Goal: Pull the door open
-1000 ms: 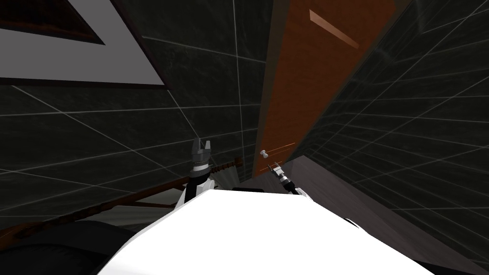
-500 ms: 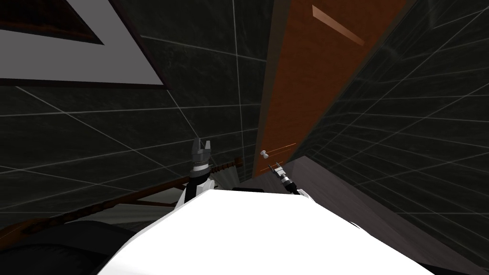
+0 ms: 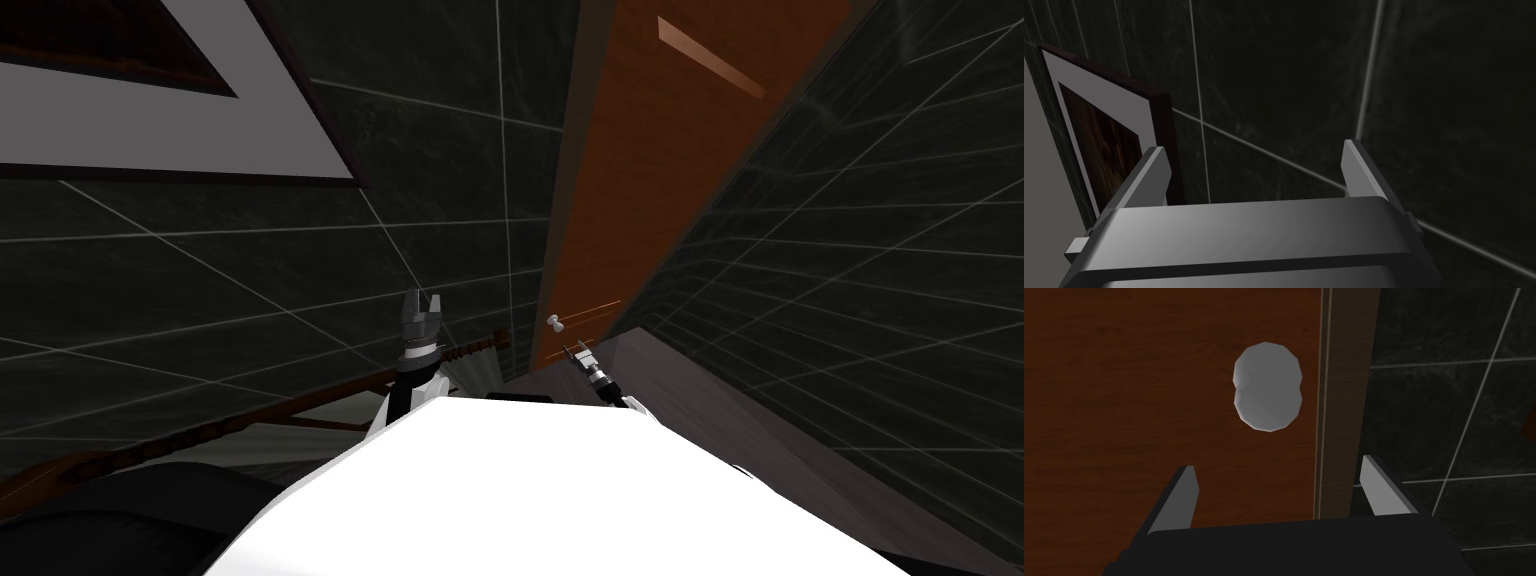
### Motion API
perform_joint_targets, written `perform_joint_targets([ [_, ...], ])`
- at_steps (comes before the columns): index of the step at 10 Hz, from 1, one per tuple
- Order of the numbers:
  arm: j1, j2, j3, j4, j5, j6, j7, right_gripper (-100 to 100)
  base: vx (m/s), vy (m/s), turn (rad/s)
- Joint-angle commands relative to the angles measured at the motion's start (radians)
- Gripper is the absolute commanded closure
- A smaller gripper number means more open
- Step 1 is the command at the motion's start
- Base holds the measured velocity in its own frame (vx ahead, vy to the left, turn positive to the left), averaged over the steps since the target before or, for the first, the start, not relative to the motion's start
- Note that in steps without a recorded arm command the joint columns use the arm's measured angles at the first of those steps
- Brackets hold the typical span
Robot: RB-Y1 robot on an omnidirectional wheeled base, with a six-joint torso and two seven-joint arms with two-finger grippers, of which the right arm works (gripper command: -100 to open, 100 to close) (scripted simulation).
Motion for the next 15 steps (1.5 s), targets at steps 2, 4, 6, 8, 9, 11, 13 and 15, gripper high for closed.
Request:
perform_joint_targets([
  [2,0.014,0.015,-0.012,-0.032,0.034,0.010,-0.011,-100,0.001,-0.001,0.003],
  [4,0.014,0.015,-0.012,-0.032,0.034,0.010,-0.011,-100,-0.008,0.010,-0.030],
  [6,0.014,0.015,-0.012,-0.032,0.034,0.010,-0.011,-100,-0.002,0.003,-0.009],
  [8,0.014,0.015,-0.012,-0.032,0.034,0.010,-0.011,-100,-0.004,0.005,-0.013],
  [9,0.014,0.015,-0.012,-0.032,0.034,0.010,-0.011,-100,0.006,-0.008,0.022],
  [11,0.014,0.015,-0.012,-0.032,0.034,0.010,-0.011,-100,-0.001,0.002,-0.005],
  [13,0.005,0.015,-0.044,-0.012,0.029,0.013,-0.004,-100,0.009,0.024,0.231],
  [15,-0.003,0.014,-0.074,0.007,0.024,0.015,0.002,-100,0.010,0.012,0.091],
])
